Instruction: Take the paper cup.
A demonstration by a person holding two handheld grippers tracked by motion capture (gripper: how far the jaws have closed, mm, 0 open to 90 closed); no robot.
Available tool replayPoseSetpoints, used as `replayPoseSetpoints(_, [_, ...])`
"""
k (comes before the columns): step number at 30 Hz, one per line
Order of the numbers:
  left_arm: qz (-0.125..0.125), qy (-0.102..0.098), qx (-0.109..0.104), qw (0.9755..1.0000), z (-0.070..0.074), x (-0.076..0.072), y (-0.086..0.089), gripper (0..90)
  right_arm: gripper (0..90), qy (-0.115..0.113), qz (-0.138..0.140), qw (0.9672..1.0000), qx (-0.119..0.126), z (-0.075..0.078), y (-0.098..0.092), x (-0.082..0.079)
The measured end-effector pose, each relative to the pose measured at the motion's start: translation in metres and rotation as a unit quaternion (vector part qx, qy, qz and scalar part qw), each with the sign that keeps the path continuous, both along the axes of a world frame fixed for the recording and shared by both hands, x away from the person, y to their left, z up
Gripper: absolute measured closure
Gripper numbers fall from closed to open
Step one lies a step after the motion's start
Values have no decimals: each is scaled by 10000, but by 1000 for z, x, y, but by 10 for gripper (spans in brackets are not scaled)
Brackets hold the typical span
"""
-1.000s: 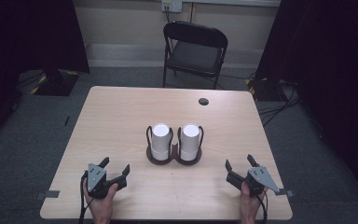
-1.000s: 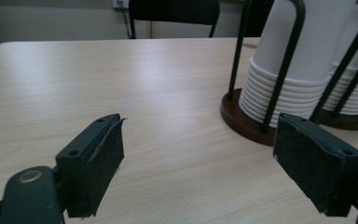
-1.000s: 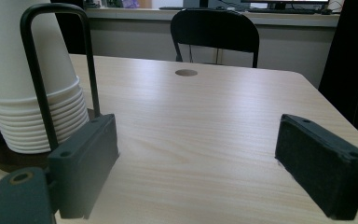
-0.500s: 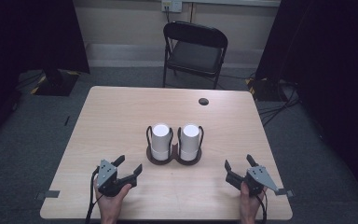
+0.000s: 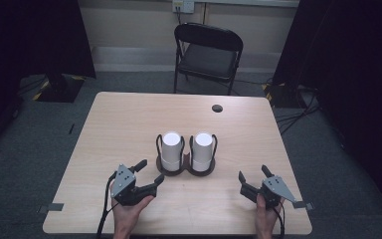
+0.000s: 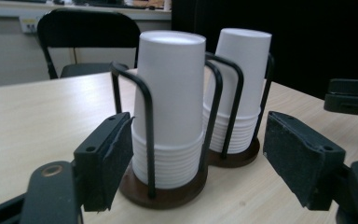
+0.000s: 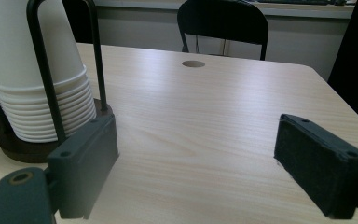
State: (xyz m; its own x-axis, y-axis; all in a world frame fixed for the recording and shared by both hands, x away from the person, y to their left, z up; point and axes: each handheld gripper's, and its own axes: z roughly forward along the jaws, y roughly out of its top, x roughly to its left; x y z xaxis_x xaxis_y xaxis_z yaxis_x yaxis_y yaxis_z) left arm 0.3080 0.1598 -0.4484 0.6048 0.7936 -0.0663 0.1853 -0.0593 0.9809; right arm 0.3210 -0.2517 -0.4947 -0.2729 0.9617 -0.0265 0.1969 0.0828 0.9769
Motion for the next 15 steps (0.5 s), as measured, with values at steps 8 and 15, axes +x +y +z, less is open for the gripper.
replayPoseSetpoints(8, [-346,15,53,9994,6,12,-10,247,131,-15,-7,10000,27,0,-1,0])
replayPoseSetpoints(15, [-521,52,78,9986,10,19,-24,264,132,1,3,10000,23,0,0,0])
